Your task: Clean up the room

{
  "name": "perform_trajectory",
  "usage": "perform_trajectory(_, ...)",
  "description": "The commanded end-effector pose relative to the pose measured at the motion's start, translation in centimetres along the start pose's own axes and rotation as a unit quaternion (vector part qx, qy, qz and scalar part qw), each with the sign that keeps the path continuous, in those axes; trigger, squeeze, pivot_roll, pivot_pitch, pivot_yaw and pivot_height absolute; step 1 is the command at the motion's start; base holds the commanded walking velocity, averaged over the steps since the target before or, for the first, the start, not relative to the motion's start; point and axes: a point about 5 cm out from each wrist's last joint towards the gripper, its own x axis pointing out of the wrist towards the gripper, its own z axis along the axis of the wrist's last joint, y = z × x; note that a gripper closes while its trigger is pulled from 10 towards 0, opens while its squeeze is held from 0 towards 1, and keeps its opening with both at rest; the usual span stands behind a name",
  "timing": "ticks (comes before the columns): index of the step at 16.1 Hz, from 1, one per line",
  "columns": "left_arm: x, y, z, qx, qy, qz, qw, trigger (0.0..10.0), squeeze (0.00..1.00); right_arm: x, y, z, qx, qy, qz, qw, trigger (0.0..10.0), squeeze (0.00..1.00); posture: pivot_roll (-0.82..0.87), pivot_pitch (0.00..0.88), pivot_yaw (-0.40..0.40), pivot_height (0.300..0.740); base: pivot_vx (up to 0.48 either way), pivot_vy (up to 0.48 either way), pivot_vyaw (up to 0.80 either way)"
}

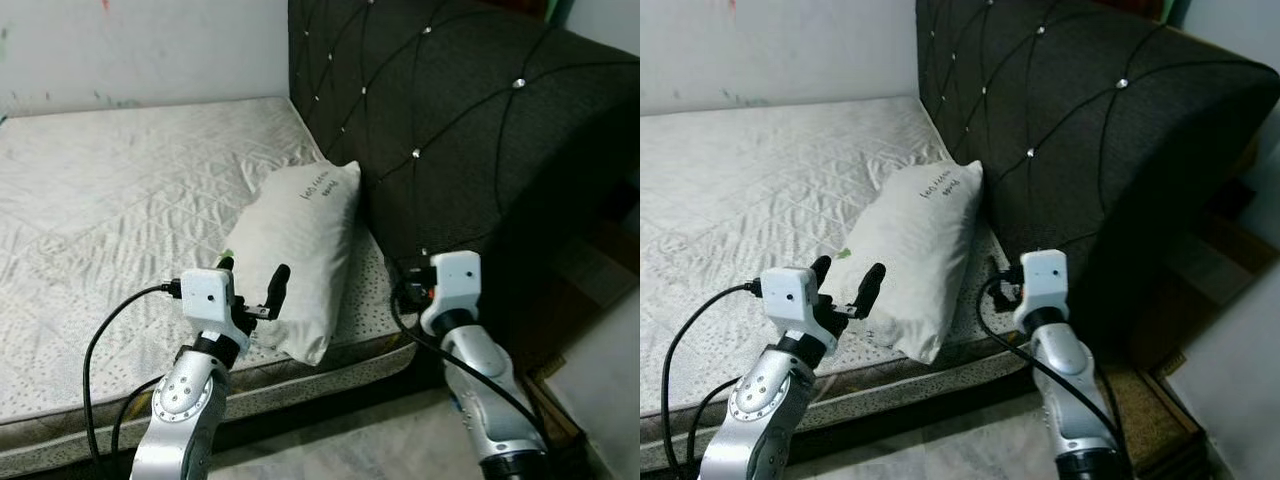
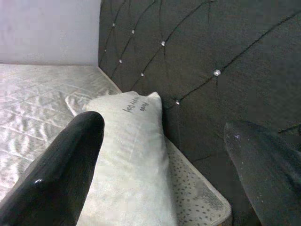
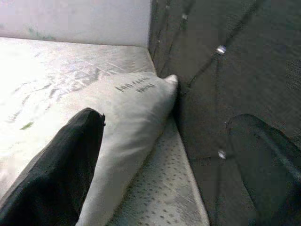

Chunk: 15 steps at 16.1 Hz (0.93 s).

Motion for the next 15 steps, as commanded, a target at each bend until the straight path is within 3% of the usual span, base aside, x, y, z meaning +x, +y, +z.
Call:
perform_trajectory(1, -0.13, 0.18, 0.60, 0.005, -0.014, -0.002, 1.000, 10.0, 0.00, 0.23, 0.20, 0.60, -0.007, -0.011, 0.005, 1.000, 10.0, 0.00, 0.02, 0.031, -0.024, 0.740, 0.360, 0.000, 0.00)
perform_trajectory(10, -0.06, 0.15, 0.56, 0.005, -0.012, -0.005, 1.000, 10.0, 0.00, 0.32, 0.44, 0.74, -0.014, -0.015, 0.015, 1.000, 10.0, 0.00, 0.02, 0.034, -0.027, 0.740, 0.335, 0.000, 0.14)
perform_trajectory(15, 0.12, 0.49, 0.19, 0.011, 0.003, 0.021, 1.000, 10.0, 0.00, 0.37, 0.37, 0.63, -0.006, -0.013, 0.011, 1.000, 10.0, 0.00, 0.02, 0.033, -0.025, 0.740, 0.000, 0.000, 0.00)
